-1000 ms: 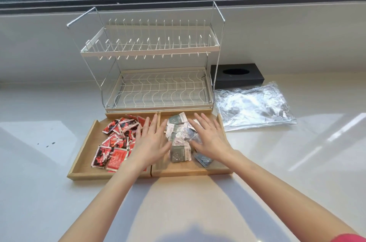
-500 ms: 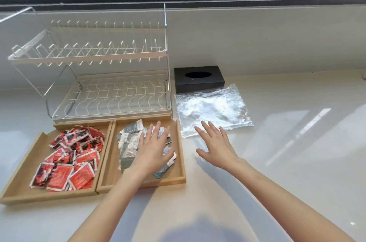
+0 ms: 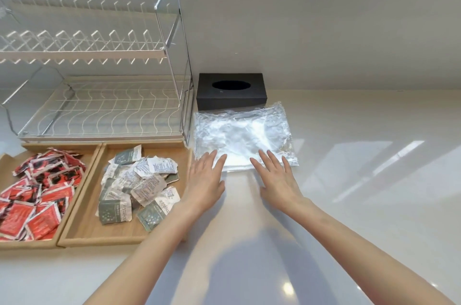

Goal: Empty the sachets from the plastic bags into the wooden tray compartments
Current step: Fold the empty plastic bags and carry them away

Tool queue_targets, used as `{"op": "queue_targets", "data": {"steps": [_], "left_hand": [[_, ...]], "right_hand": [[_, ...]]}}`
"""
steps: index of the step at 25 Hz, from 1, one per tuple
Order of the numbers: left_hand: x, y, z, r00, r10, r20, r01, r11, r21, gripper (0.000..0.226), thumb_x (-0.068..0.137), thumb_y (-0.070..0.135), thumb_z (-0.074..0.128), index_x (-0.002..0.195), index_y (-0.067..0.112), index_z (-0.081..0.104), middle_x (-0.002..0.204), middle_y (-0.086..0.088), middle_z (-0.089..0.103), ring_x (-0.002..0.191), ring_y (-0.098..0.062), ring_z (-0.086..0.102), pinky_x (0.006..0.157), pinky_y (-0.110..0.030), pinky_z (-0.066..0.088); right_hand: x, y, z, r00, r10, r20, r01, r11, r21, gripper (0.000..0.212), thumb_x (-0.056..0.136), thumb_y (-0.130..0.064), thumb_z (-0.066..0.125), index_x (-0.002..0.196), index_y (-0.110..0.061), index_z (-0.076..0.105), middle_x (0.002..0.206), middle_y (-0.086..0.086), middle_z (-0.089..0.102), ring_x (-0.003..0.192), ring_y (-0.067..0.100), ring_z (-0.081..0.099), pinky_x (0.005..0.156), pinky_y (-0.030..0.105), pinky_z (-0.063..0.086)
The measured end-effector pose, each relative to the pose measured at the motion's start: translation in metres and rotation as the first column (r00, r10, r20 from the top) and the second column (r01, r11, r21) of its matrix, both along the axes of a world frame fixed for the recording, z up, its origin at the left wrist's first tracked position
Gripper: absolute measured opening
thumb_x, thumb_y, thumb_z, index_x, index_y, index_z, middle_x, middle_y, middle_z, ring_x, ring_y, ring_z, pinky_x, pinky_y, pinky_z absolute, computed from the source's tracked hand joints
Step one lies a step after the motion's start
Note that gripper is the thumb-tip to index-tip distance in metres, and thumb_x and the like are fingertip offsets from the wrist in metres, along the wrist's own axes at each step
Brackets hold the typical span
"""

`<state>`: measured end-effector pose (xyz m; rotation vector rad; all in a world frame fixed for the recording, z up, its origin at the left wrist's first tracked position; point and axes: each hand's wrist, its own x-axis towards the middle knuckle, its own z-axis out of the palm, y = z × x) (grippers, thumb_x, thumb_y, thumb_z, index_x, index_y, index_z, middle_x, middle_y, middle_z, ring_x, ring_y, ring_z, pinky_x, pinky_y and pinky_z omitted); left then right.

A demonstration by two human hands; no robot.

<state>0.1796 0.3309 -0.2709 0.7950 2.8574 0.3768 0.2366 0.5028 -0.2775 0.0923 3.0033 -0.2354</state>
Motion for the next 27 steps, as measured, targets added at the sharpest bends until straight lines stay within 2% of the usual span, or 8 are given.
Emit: {"op": "queue_targets", "data": {"steps": [4,6,8,10,12,18,22,27], "left_hand": [[-0.013,0.021,-0.017,1.000,-0.002,-0.025,0.001,1.000,-0.031,0.060,0.086,0.010,0.044,0.140,0.020,0.022,0.153,-0.006,0.015,0.142,-0.026,0.008,0.114,-0.042,0.008],[-0.019,0.027,-0.025,0.999,0.011,-0.038,-0.011,1.000,-0.016,0.053,0.082,0.009,0.050,0.133,0.019,0.039,0.148,-0.008,0.031,0.138,-0.029,0.022,0.111,-0.044,0.016],[-0.023,0.032,-0.031,0.997,0.038,-0.065,-0.038,0.999,0.010,0.041,0.076,0.007,0.056,0.114,0.020,0.057,0.135,-0.008,0.051,0.127,-0.032,0.041,0.104,-0.045,0.028],[-0.025,0.036,-0.036,0.994,0.060,-0.087,-0.059,0.998,0.013,0.032,0.073,0.007,0.057,0.102,0.020,0.063,0.122,-0.006,0.061,0.116,-0.031,0.053,0.096,-0.045,0.037],[-0.027,0.038,-0.039,0.990,0.065,-0.125,-0.060,0.997,0.038,0.031,0.071,0.006,0.058,0.098,0.020,0.064,0.115,-0.006,0.066,0.109,-0.032,0.058,0.088,-0.045,0.043],[-0.027,0.038,-0.044,0.994,0.098,-0.046,-0.099,0.995,-0.017,0.035,0.092,0.018,0.038,0.124,0.026,0.049,0.142,0.003,0.043,0.135,-0.021,0.031,0.108,-0.039,0.022],[-0.022,0.038,-0.034,0.993,0.081,0.089,-0.083,0.996,0.019,0.042,0.093,0.017,0.033,0.134,0.024,0.036,0.149,0.001,0.030,0.140,-0.021,0.017,0.113,-0.040,0.008],[0.006,0.026,-0.028,0.987,0.160,-0.016,-0.144,0.925,0.350,0.035,0.084,0.008,0.048,0.119,0.009,0.054,0.117,-0.013,0.055,0.113,-0.031,0.047,0.097,-0.039,0.038]], "right_hand": [[-0.017,0.017,-0.014,1.000,0.026,-0.012,-0.025,0.998,0.056,0.070,0.084,0.003,0.041,0.145,-0.019,0.014,0.157,0.008,0.001,0.145,0.023,-0.001,0.116,0.044,-0.005],[-0.027,0.023,-0.021,0.992,0.060,-0.108,-0.049,0.994,0.100,0.067,0.074,0.000,0.062,0.136,-0.015,0.040,0.150,0.013,0.032,0.139,0.029,0.028,0.113,0.049,0.018],[-0.036,0.029,-0.030,0.983,0.083,-0.164,-0.056,0.985,0.164,0.062,0.052,-0.007,0.080,0.112,-0.016,0.064,0.124,0.011,0.062,0.115,0.027,0.059,0.094,0.049,0.046],[-0.043,0.032,-0.033,0.976,0.124,-0.181,-0.087,0.976,0.198,0.042,0.059,-0.010,0.069,0.101,-0.018,0.069,0.113,0.008,0.069,0.103,0.024,0.066,0.084,0.044,0.053],[-0.047,0.032,-0.034,0.975,0.141,-0.172,-0.104,0.973,0.207,0.038,0.063,-0.008,0.055,0.095,-0.020,0.070,0.107,0.006,0.071,0.096,0.021,0.069,0.078,0.036,0.055],[-0.042,0.028,-0.040,0.994,0.075,-0.082,-0.061,0.984,0.166,0.054,0.040,-0.015,0.088,0.091,-0.019,0.071,0.099,0.005,0.073,0.083,0.019,0.071,0.054,0.020,0.052],[-0.036,0.026,-0.024,0.998,0.059,-0.028,-0.055,0.992,0.113,0.051,0.085,-0.001,0.050,0.133,-0.010,0.038,0.143,0.014,0.039,0.127,0.027,0.043,0.080,0.035,0.046],[-0.025,0.022,-0.013,1.000,-0.026,0.001,0.026,1.000,0.004,0.045,0.084,-0.002,0.040,0.126,-0.019,0.042,0.118,0.007,0.054,0.105,0.029,0.056,0.063,0.033,0.033]]}}
